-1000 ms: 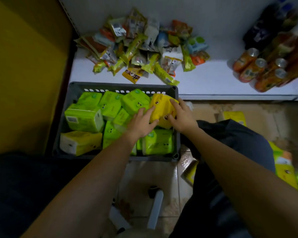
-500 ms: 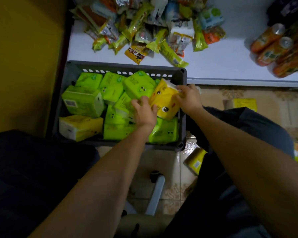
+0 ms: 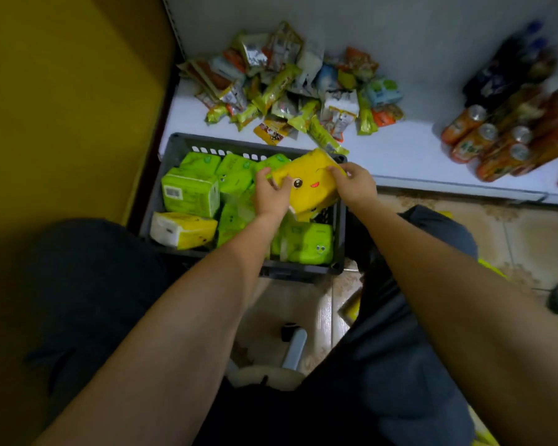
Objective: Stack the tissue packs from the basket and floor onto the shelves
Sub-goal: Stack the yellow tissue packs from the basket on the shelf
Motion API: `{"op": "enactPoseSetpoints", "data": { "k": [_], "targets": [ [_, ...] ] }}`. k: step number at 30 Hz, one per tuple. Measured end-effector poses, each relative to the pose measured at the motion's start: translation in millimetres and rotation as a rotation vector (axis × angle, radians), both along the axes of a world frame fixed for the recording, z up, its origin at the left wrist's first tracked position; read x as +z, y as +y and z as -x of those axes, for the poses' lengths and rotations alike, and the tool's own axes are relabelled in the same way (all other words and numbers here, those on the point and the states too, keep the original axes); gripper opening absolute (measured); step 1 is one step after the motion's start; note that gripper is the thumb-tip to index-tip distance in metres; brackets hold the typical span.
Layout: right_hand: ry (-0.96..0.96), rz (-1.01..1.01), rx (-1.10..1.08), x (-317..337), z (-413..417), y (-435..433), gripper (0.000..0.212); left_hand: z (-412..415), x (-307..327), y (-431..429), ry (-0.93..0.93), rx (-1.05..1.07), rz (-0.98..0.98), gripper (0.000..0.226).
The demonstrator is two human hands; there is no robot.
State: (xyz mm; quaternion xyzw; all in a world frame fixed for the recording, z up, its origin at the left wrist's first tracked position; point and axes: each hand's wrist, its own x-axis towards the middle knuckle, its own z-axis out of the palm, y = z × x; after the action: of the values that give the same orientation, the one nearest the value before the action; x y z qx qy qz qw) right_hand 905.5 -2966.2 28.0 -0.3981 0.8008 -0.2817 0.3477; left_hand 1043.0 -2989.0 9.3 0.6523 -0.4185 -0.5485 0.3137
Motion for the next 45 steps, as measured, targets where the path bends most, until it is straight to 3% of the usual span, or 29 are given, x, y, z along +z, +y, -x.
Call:
{"op": "enactPoseSetpoints", "data": {
  "k": [5, 9, 12, 15, 20, 24, 30, 37, 40, 45],
  "targets": [
    [-0.013, 0.164, -0.033, 63.6, -47.3, 1.4, 0.037, -26.7, 67.3, -7.6, 0.228, 0.156, 0.099, 0.038],
    [-0.006, 0.302, 0.0, 115.7, -83.9, -1.3, 0.038, -52.9, 113.2, -10.6, 0.25, 0.222, 0.2, 0.035],
    [-0.017, 0.432, 0.06, 151.6, -106.6, 0.1, 0.044, -74.6, 145.0, -20.7, 0.272, 0.333, 0.226, 0.016],
    [0.043, 0.556, 0.117, 184.5, -124.1, 0.9, 0.05, -88.2, 188.2, -24.5, 0.275, 0.355, 0.29, 0.032],
    [0.105, 0.657, 0.226, 233.9, -128.5, -9.7, 0.052, -107.4, 253.5, -35.6, 0.063, 0.202, 0.558, 0.022],
    [0.17, 0.712, 0.255, 275.5, -122.2, -37.1, 0.052, -112.8, 296.0, -51.8, -0.162, -0.07, 0.776, 0.057],
    [0.3, 0.82, 0.326, 346.2, -100.2, -106.4, 0.061, -103.2, 364.6, -120.7, -0.34, -0.263, 0.971, 0.039],
    [0.334, 0.877, 0.483, 381.2, -61.5, -213.0, 0.084, -75.1, 420.9, -235.9, -0.335, -0.226, 1.024, 0.036],
    [0.395, 0.908, 0.43, 380.9, -42.5, -256.3, 0.084, -56.1, 424.8, -280.5, -0.301, -0.177, 1.061, 0.036],
    [0.453, 0.911, 0.279, 390.0, -20.1, -312.0, 0.078, -27.9, 432.0, -333.5, -0.136, -0.177, 1.079, 0.058]
  ]
}}
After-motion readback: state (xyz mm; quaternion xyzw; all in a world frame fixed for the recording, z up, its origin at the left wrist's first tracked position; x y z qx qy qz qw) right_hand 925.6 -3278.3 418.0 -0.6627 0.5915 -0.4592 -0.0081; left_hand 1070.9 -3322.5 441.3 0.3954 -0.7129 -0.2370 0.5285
